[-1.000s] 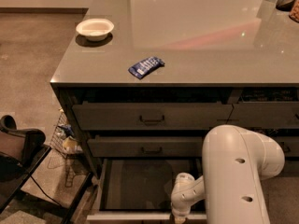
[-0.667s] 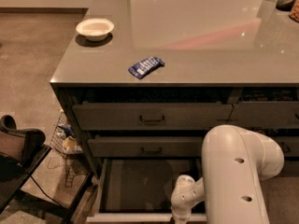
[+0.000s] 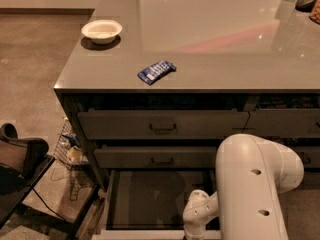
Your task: Open bottom drawer
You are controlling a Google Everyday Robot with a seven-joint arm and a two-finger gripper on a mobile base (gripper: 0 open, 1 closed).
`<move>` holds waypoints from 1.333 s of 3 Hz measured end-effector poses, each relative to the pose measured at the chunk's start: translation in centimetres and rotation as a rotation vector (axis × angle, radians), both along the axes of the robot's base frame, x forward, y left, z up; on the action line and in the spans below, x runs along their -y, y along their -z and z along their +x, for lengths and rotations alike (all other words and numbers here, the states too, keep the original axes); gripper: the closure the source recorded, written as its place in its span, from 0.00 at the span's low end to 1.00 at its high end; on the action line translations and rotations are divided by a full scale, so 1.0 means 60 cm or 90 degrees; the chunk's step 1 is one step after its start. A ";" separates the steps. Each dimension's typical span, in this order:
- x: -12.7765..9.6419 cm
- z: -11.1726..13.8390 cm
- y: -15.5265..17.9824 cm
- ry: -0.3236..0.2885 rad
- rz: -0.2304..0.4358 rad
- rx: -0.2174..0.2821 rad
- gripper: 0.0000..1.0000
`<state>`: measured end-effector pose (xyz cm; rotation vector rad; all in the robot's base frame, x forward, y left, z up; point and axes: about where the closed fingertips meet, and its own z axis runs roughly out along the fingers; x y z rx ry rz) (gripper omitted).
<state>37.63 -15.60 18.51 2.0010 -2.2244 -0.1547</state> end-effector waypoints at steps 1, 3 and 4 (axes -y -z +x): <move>0.000 -0.004 0.000 0.000 0.000 -0.004 1.00; 0.001 -0.044 -0.004 0.002 -0.003 -0.043 1.00; 0.001 -0.046 -0.002 0.002 -0.003 -0.045 0.82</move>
Offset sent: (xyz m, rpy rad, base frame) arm -0.2153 -0.0064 0.0503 -0.0374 0.6158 -0.0320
